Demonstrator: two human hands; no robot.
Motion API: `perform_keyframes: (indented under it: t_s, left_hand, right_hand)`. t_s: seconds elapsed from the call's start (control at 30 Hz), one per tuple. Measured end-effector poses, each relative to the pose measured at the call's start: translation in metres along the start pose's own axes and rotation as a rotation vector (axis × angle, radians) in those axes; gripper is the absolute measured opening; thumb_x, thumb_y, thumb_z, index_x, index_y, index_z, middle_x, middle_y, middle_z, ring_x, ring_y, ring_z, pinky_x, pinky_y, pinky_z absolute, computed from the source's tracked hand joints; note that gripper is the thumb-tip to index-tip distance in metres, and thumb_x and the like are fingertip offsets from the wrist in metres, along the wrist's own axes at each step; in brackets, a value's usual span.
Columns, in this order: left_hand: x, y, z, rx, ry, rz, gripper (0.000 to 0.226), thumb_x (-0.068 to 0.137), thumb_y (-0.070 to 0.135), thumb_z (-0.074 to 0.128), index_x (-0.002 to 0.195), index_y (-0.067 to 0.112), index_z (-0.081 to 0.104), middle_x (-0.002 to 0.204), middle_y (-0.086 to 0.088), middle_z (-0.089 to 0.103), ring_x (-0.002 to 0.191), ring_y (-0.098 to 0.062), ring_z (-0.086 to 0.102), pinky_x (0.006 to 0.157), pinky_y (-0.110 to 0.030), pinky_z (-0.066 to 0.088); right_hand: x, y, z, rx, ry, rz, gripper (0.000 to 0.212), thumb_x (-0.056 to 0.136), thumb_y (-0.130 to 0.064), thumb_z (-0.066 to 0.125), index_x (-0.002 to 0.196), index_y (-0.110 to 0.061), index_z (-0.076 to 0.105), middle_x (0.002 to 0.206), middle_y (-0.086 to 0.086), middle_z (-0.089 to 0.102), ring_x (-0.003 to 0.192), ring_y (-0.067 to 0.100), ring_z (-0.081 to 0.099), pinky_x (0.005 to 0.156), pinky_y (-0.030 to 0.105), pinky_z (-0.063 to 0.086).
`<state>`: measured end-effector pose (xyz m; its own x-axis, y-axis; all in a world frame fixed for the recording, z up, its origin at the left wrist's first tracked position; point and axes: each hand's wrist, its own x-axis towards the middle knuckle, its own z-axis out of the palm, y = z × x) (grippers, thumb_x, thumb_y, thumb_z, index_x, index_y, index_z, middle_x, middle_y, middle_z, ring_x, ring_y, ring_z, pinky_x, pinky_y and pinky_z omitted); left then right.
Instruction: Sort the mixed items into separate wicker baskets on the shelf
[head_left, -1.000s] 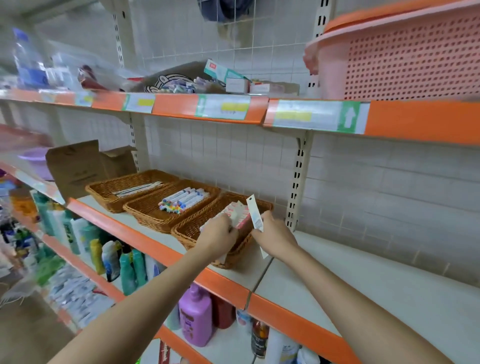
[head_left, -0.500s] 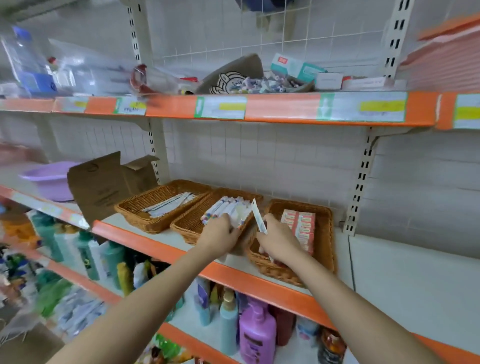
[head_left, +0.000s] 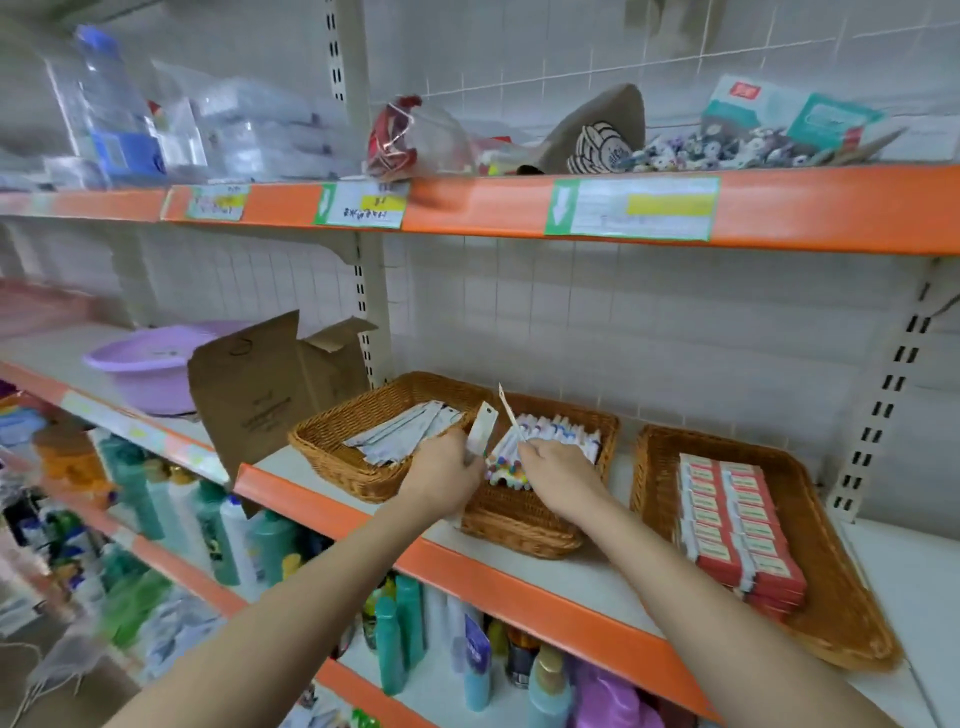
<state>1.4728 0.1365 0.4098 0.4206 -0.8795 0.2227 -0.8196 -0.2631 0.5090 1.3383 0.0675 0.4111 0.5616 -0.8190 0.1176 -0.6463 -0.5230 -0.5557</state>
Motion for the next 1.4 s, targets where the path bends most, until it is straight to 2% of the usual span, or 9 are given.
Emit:
perform_keyframes:
  t_s: [0.13, 0.23, 0.47, 0.63, 0.77, 0.93, 1.0, 1.2, 1.4]
  left_hand:
    - [0.036, -0.022, -0.013, 0.024, -0.007, -0.028, 0.017, 0.089, 0.021, 0.056, 0.081, 0.013, 0.044, 0.071, -0.001, 0.047, 0.08, -0.03, 0.055, 0.054, -0.03, 0.032]
    - [0.055, -0.036, -0.019, 0.043, -0.025, -0.064, 0.021, 0.088, 0.022, 0.058, 0.101, 0.006, 0.053, 0.086, -0.006, 0.055, 0.081, -0.024, 0.053, 0.06, -0.028, 0.038]
    - [0.095, -0.083, -0.016, 0.034, -0.091, -0.048, 0.044, 0.093, 0.022, 0.058, 0.134, 0.011, 0.045, 0.11, -0.013, 0.065, 0.099, -0.025, 0.061, 0.076, -0.03, 0.048]
    - [0.128, -0.118, -0.019, 0.083, -0.121, -0.003, 0.039, 0.095, 0.024, 0.056, 0.131, 0.013, 0.049, 0.118, -0.011, 0.064, 0.107, -0.025, 0.06, 0.078, -0.029, 0.047]
    - [0.153, -0.14, -0.026, 0.083, -0.161, 0.066, 0.033, 0.093, 0.017, 0.054, 0.124, 0.01, 0.051, 0.111, -0.013, 0.063, 0.102, -0.026, 0.059, 0.068, -0.025, 0.039]
    - [0.18, -0.162, -0.03, 0.138, -0.165, 0.158, 0.019, 0.084, 0.009, 0.057, 0.103, 0.009, 0.056, 0.098, -0.01, 0.062, 0.091, -0.025, 0.057, 0.063, -0.027, 0.036]
    - [0.186, -0.167, -0.026, 0.171, -0.208, 0.18, 0.016, 0.082, 0.009, 0.058, 0.098, 0.007, 0.058, 0.098, -0.01, 0.062, 0.092, -0.026, 0.059, 0.064, -0.029, 0.04]
    - [0.187, -0.173, -0.01, 0.183, -0.348, 0.25, 0.026, 0.088, 0.037, 0.059, 0.083, 0.012, 0.055, 0.09, -0.006, 0.054, 0.09, -0.024, 0.057, 0.074, -0.031, 0.045]
    - [0.19, -0.177, -0.009, 0.114, -0.382, 0.281, 0.037, 0.085, 0.018, 0.057, 0.119, 0.003, 0.06, 0.123, -0.014, 0.058, 0.113, -0.027, 0.056, 0.094, -0.034, 0.048]
  right_hand:
    - [0.038, -0.016, 0.009, 0.022, -0.01, -0.037, 0.044, 0.102, -0.022, 0.027, 0.06, -0.021, 0.036, 0.063, -0.002, 0.043, 0.063, 0.017, 0.043, 0.054, 0.031, 0.025]
    - [0.06, -0.022, 0.017, 0.073, -0.014, -0.032, 0.041, 0.1, -0.024, 0.033, 0.06, -0.021, 0.04, 0.058, -0.003, 0.047, 0.055, 0.01, 0.046, 0.047, 0.025, 0.027]
    - [0.1, -0.036, 0.044, -0.044, -0.033, -0.003, 0.017, 0.091, -0.032, 0.053, 0.102, -0.023, 0.062, 0.079, 0.0, 0.062, 0.071, 0.02, 0.059, 0.049, 0.026, 0.036]
    - [0.119, -0.053, 0.065, -0.1, 0.013, 0.033, 0.024, 0.088, -0.034, 0.054, 0.104, -0.02, 0.063, 0.093, 0.005, 0.068, 0.082, 0.025, 0.062, 0.059, 0.029, 0.038]
    - [0.132, -0.07, 0.078, -0.124, 0.037, 0.07, 0.016, 0.087, -0.028, 0.054, 0.093, -0.017, 0.064, 0.08, 0.003, 0.063, 0.081, 0.026, 0.062, 0.056, 0.029, 0.037]
    - [0.146, -0.091, 0.093, -0.327, 0.119, 0.171, 0.04, 0.092, -0.036, 0.05, 0.124, -0.013, 0.059, 0.116, 0.011, 0.064, 0.107, 0.031, 0.06, 0.078, 0.033, 0.047]
    - [0.152, -0.099, 0.099, -0.395, 0.116, 0.199, 0.038, 0.092, -0.037, 0.048, 0.118, -0.012, 0.06, 0.113, 0.012, 0.066, 0.102, 0.031, 0.061, 0.073, 0.032, 0.047]
    - [0.165, -0.119, 0.12, -0.614, 0.085, 0.247, 0.037, 0.095, -0.039, 0.046, 0.116, -0.012, 0.061, 0.117, 0.01, 0.065, 0.106, 0.028, 0.062, 0.071, 0.029, 0.04]
    - [0.167, -0.121, 0.127, -0.755, -0.011, 0.252, 0.04, 0.099, -0.04, 0.039, 0.116, -0.012, 0.061, 0.118, 0.011, 0.064, 0.108, 0.028, 0.061, 0.076, 0.031, 0.043]
